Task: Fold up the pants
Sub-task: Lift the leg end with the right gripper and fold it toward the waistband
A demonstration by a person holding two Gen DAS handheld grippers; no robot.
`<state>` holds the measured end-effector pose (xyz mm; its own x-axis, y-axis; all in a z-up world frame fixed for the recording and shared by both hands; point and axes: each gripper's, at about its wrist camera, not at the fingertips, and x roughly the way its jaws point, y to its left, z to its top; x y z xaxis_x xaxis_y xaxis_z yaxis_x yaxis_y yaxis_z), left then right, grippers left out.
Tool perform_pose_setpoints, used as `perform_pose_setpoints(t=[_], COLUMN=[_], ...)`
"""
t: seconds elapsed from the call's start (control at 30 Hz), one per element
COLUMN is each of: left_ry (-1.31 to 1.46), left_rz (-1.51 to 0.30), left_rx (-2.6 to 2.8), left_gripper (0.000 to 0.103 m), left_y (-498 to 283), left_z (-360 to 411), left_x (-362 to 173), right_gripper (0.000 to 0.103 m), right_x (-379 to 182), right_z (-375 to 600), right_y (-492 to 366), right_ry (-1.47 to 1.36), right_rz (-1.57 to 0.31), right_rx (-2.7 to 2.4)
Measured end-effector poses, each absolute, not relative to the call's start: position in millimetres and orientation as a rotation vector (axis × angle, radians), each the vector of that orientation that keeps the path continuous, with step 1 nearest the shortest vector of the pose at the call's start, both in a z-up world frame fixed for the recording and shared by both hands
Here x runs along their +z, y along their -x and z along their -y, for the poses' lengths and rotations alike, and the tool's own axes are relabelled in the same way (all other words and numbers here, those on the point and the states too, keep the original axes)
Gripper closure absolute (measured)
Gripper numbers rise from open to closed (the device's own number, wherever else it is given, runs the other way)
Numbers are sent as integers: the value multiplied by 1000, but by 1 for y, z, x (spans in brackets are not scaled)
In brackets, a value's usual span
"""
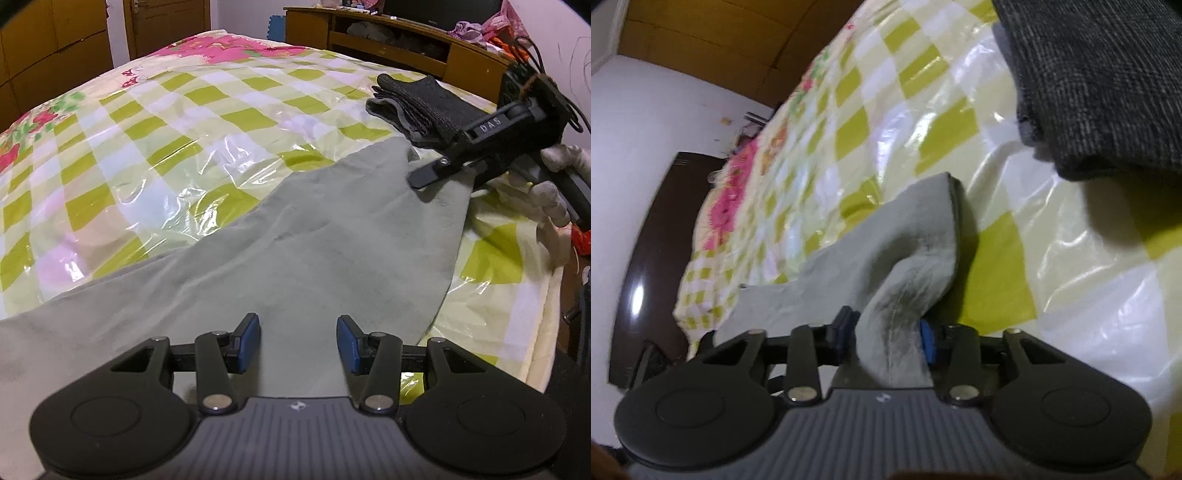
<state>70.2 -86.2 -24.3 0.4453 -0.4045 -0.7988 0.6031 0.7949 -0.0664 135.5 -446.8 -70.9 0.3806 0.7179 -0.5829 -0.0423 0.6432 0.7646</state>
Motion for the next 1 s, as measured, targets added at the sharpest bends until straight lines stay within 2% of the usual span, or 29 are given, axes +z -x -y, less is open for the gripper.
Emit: perform_pose_setpoints(t=[0.07, 0.17, 0.27, 0.37, 0.63, 0.8, 1.0], left_ry=[-241, -253, -251, -237, -197, -159, -116], left_rz=[-915, -910, -910, -904, -874, -856, -829], left_rx=[-620, -609, -590, -576, -518, -438, -335], left_gripper=[45, 44, 44, 44, 44, 44, 44], left_y=[-71, -70, -70, -68, -58, -49, -35], left_z=[88, 89, 87, 80, 37, -10, -72], left_x=[-24, -21, -21, -19, -12, -7, -1], right_gripper=[68, 84, 89, 91, 93, 93, 95], right_x=[-70, -61, -46, -28, 31, 33, 26], right_z=[430, 411, 393, 379, 279, 200, 139], right_y=[-140, -138, -128, -116, -98, -97, -93], right_ry=[-736, -700, -667, -635, -125, 135, 199], right_rz=[-1071, -1062, -1033, -978, -882, -894, -931], right_rx=[573, 625, 619, 590, 545, 569, 637])
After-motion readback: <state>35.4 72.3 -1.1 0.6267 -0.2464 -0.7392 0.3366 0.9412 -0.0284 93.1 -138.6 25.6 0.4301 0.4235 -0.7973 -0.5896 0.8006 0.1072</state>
